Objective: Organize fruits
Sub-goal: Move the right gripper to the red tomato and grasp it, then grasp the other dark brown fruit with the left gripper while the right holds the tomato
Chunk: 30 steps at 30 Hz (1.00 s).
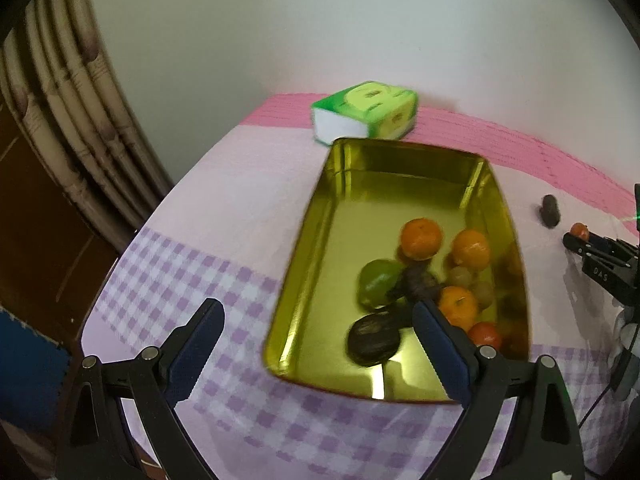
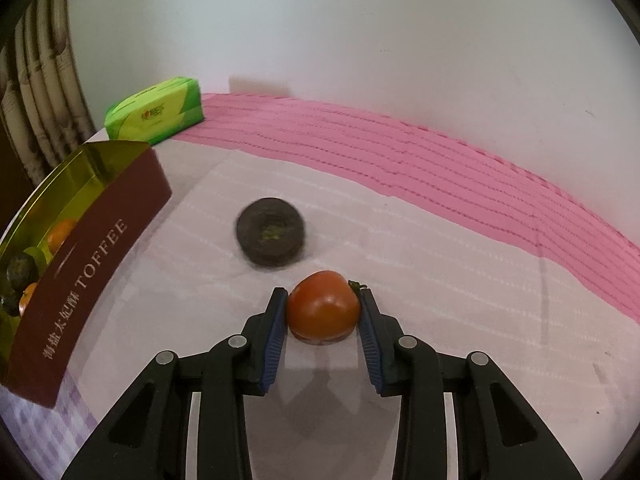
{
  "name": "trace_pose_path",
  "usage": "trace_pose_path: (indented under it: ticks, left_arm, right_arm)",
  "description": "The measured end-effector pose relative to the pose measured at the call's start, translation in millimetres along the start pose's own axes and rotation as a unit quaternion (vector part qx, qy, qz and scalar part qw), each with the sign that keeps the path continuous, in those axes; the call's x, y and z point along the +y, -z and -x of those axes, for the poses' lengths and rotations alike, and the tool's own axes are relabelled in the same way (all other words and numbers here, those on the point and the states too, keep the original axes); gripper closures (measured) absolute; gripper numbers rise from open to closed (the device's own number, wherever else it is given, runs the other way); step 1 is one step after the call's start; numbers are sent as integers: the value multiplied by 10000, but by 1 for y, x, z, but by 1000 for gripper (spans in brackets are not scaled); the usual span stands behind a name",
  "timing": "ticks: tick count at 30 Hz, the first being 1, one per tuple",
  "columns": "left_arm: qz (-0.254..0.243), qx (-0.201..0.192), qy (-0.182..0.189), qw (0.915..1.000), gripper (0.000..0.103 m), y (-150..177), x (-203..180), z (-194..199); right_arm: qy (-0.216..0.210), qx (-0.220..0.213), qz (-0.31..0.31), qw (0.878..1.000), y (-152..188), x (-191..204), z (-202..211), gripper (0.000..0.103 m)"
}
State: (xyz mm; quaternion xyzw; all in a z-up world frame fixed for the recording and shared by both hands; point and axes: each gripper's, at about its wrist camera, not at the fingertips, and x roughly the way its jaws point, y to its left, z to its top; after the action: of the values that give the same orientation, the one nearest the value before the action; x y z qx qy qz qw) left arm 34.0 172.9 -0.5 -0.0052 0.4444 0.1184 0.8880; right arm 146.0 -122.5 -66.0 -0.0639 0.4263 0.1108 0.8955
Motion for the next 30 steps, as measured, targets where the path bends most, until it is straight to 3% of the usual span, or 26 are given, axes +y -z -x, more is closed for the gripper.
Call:
trace_pose_path:
  ticks: [10, 16, 30]
  left_arm:
    - [-642, -248, 710, 9951, 9, -37, -89, 11]
    - [-894, -134, 1072, 9901, 9, -49, -142, -1]
    - [-708, 362, 1483, 9857, 10, -68, -207, -52]
  right_arm:
    - [434, 30, -336, 9985, 18, -64, 13, 67]
    - [638, 69, -555, 9964, 29, -97, 19, 67]
    - [783, 76, -598, 9951, 42, -118, 28, 67]
